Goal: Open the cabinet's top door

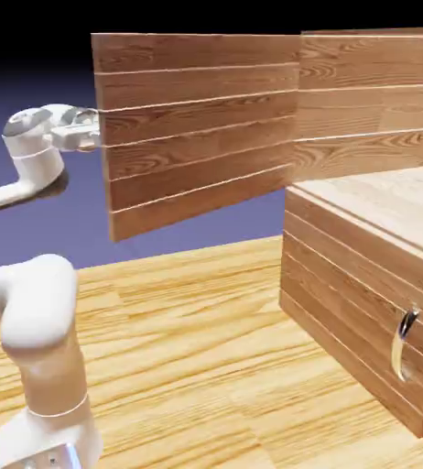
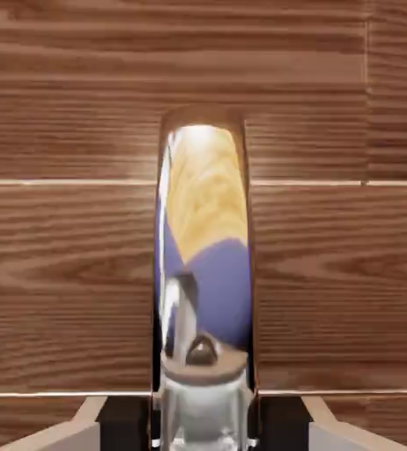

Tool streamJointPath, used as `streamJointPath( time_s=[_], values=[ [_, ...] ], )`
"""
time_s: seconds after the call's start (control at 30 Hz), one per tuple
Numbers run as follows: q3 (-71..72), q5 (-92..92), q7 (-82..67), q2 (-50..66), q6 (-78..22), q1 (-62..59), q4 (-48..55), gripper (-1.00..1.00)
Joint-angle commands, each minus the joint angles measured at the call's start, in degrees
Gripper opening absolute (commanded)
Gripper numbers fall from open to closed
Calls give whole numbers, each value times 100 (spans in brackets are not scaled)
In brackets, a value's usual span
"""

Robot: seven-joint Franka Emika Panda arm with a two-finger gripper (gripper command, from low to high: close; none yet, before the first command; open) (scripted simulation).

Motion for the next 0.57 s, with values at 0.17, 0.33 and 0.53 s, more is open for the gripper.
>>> streamJointPath(
  time_s=[0.17,0.33,0.53],
  values=[
    [499,313,-153,93,-1024,-889,1250,-100],
    [795,463,-319,127,-1805,-1646,2288,-100],
    [1045,542,-566,138,-2675,-2551,3535,-100]
  ],
)
